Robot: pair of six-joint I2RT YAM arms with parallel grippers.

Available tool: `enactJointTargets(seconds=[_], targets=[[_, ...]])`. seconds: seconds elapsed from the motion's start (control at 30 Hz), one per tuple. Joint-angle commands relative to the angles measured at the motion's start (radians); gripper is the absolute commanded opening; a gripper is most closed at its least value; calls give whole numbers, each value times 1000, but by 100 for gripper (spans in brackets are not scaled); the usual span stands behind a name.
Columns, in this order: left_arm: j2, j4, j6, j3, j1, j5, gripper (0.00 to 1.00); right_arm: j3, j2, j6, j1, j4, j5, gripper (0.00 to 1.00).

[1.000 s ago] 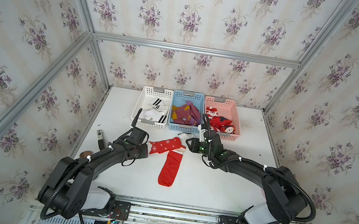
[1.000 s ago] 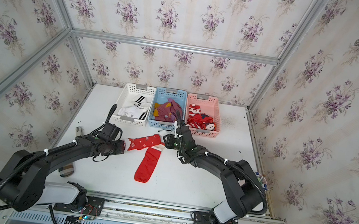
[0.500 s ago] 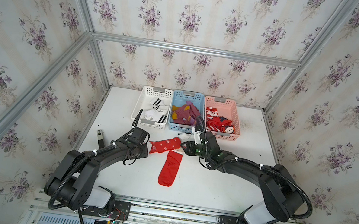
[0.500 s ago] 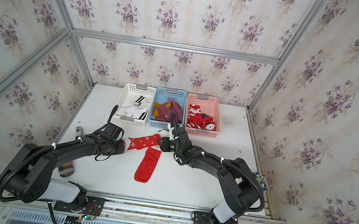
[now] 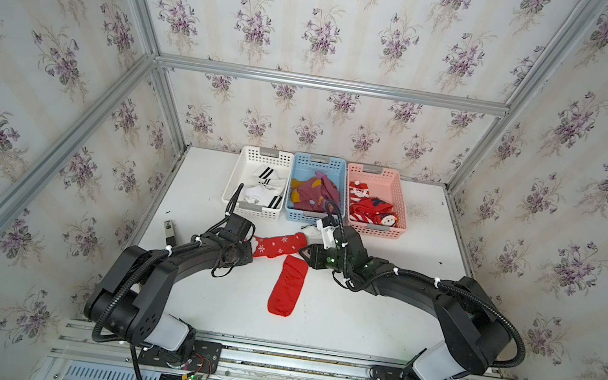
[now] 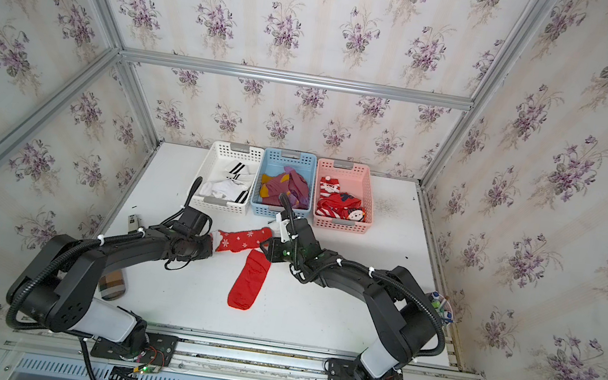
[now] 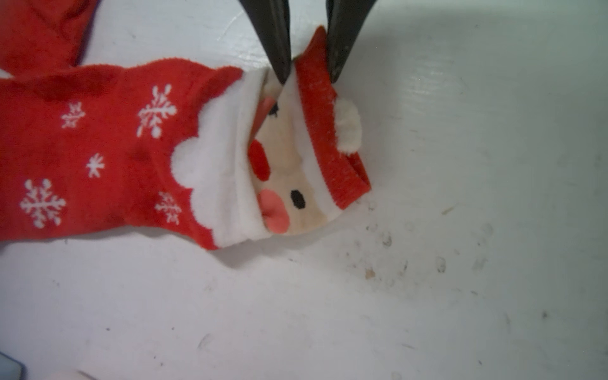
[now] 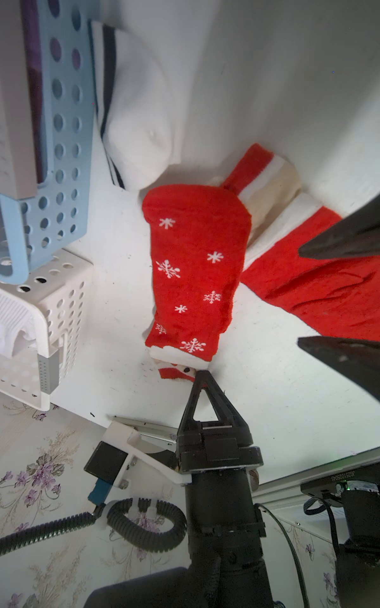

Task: Sort the socks into the basket by color
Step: Pick up the sock at the center of the board.

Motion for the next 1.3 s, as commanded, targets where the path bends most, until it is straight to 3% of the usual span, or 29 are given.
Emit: enactJointTargets(seconds=[0.0, 0.2, 0.37, 0.67, 1.27], targets=[[-8, -6, 3, 8, 1, -2, 14, 1, 1, 2, 1, 24, 3, 40], [-82, -50, 28, 32, 1, -6, 6, 5, -4, -2, 2, 20, 11, 40], [-165, -113, 54, 77, 2, 17, 5, 4, -28, -9, 2, 14, 30, 40], [-295, -274, 112, 277, -4, 102, 5, -7, -110, -23, 2, 4, 72, 41], [-167, -360, 220, 688, -50, 266, 6, -72, -263, -43, 0, -21, 142, 42]])
